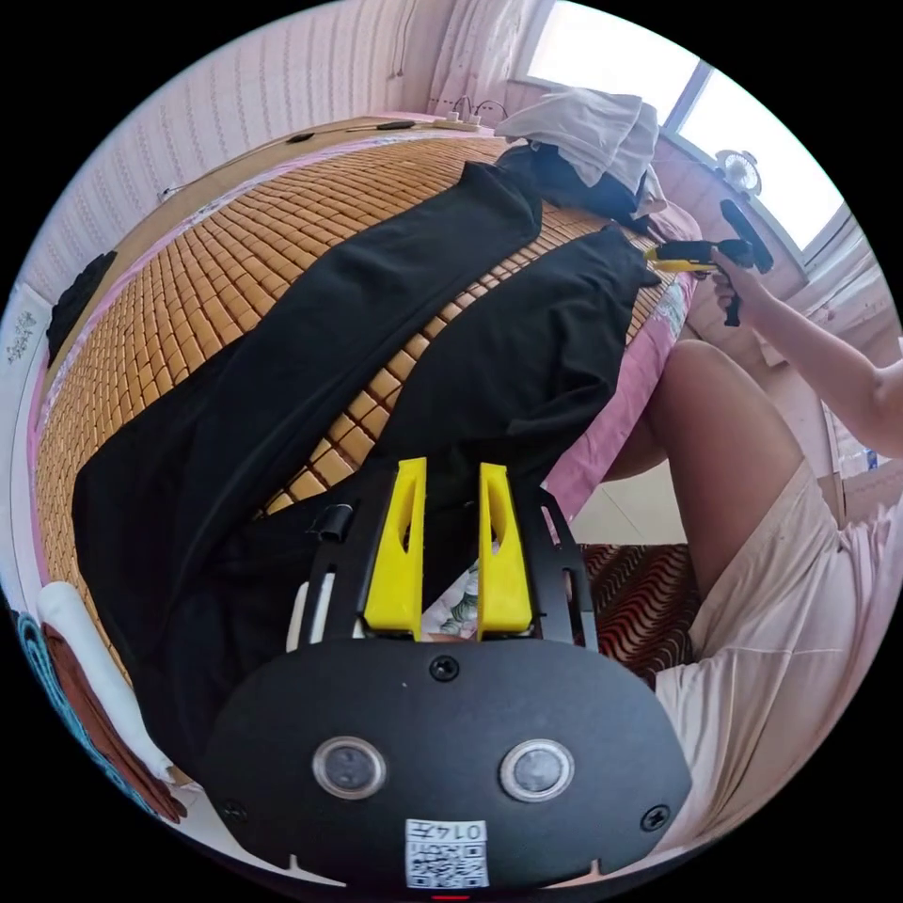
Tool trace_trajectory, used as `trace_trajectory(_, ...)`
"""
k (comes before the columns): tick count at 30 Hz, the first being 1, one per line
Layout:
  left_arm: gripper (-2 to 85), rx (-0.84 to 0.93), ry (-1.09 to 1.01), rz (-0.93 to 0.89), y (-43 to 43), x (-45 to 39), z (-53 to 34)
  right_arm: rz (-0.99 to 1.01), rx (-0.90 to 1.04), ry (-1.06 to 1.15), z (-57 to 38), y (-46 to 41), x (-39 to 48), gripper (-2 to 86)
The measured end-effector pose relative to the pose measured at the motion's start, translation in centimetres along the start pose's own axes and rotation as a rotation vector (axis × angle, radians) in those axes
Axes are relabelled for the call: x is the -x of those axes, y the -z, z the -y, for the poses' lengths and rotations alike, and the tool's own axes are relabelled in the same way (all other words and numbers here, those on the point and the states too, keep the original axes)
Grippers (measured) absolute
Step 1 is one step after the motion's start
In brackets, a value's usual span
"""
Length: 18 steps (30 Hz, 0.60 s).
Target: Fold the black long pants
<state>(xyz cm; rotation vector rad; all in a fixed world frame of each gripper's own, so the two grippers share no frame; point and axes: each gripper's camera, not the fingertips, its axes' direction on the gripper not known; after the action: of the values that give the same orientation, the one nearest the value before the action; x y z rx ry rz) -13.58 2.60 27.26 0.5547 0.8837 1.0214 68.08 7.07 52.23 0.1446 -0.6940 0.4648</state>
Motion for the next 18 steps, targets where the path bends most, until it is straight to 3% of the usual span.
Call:
trace_trajectory(3,7.9,0.005,0.0,-0.001,0.1,-0.3,-0.4,0.015,-0.005,-0.065,0.6,0.0,-1.9,10.0)
trace_trajectory(7,0.3,-0.001,0.049,-0.049,0.5,0.1,-1.3,-0.004,0.052,-0.034,1.3,0.2,-2.7,4.4)
trace_trajectory(18,-1.0,-0.239,0.097,-0.023,8.0,1.9,-4.2,0.203,-0.218,0.174,2.7,11.4,0.7,0.7)
